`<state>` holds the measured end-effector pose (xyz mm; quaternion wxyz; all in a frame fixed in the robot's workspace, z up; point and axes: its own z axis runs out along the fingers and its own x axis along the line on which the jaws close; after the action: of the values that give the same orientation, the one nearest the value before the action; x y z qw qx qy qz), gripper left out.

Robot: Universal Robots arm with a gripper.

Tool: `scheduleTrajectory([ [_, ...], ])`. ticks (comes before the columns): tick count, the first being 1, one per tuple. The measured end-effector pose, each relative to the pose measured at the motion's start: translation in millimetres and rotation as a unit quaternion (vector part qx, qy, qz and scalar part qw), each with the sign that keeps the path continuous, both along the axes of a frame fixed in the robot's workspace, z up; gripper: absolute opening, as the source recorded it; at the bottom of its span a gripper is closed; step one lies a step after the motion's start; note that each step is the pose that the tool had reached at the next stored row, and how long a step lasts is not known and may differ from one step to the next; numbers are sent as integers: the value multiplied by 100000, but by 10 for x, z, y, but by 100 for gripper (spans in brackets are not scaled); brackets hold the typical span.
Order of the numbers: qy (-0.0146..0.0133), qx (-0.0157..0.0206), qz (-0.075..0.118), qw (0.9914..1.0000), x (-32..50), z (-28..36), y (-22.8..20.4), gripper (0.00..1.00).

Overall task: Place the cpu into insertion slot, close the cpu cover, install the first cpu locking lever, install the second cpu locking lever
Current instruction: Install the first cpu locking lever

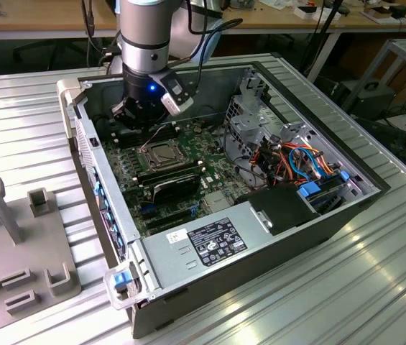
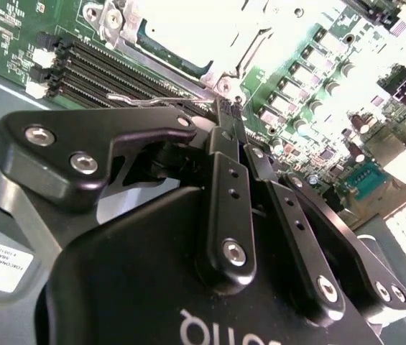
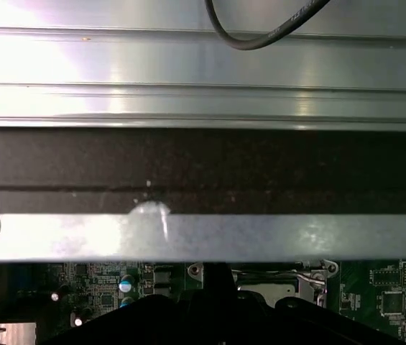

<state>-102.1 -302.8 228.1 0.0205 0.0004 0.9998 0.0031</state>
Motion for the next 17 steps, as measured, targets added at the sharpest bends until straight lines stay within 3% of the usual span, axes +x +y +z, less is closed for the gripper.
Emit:
scheduleTrajectory([
  [17,-6,5,-2,100000,113,-58,12,11],
])
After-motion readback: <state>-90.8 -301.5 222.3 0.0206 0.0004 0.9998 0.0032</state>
